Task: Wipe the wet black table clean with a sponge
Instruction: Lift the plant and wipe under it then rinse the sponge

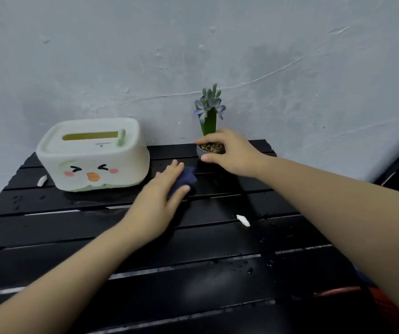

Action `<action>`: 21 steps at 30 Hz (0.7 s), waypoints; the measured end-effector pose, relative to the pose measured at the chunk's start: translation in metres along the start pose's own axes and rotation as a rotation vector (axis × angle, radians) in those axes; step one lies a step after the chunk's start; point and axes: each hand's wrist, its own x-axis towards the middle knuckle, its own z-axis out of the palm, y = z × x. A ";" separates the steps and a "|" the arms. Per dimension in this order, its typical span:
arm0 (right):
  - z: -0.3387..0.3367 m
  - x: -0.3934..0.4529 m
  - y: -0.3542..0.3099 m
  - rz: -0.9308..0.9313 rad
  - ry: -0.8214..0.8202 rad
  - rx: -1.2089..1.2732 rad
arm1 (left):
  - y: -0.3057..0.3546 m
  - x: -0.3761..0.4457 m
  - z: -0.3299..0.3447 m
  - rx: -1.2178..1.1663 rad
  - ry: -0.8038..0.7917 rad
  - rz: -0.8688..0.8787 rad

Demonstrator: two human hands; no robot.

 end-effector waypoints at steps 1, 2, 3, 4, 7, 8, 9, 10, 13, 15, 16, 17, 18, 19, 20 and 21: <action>-0.002 -0.002 -0.002 0.002 -0.019 0.008 | 0.000 -0.001 0.007 0.072 -0.017 0.010; -0.004 -0.005 -0.004 0.006 -0.023 0.025 | 0.002 -0.002 0.011 0.109 -0.024 0.007; -0.006 -0.011 -0.007 0.017 0.004 0.049 | 0.004 -0.001 0.013 0.114 -0.024 -0.008; -0.007 -0.019 -0.011 0.035 0.067 0.077 | 0.008 -0.001 0.014 0.110 -0.020 -0.018; -0.007 -0.063 -0.027 0.079 0.343 0.159 | 0.016 -0.003 0.020 0.104 -0.015 0.020; -0.006 -0.083 -0.033 0.108 0.379 0.162 | 0.020 -0.005 0.023 0.099 -0.025 0.044; -0.005 -0.104 -0.037 0.154 0.364 0.140 | 0.025 -0.007 0.025 0.092 -0.044 0.070; -0.004 -0.127 -0.042 0.220 0.308 0.094 | 0.030 -0.011 0.028 0.079 -0.074 0.099; -0.006 -0.193 -0.053 0.404 0.091 -0.152 | 0.053 -0.025 0.036 0.015 -0.165 0.205; -0.008 -0.229 -0.062 0.463 0.012 -0.282 | 0.070 -0.039 0.042 -0.057 -0.197 0.249; -0.009 -0.245 -0.067 0.492 -0.030 -0.328 | 0.078 -0.045 0.045 -0.103 -0.209 0.264; -0.009 -0.259 -0.072 0.527 -0.069 -0.358 | 0.084 -0.052 0.048 -0.141 -0.218 0.278; -0.008 -0.271 -0.076 0.562 -0.100 -0.372 | 0.090 -0.057 0.051 -0.174 -0.227 0.289; -0.007 -0.280 -0.078 0.587 -0.117 -0.375 | 0.094 -0.060 0.052 -0.217 -0.240 0.294; -0.006 -0.287 -0.080 0.600 -0.114 -0.371 | 0.097 -0.061 0.053 -0.281 -0.256 0.280; -0.005 -0.291 -0.081 0.602 -0.102 -0.365 | 0.099 -0.059 0.051 -0.358 -0.267 0.246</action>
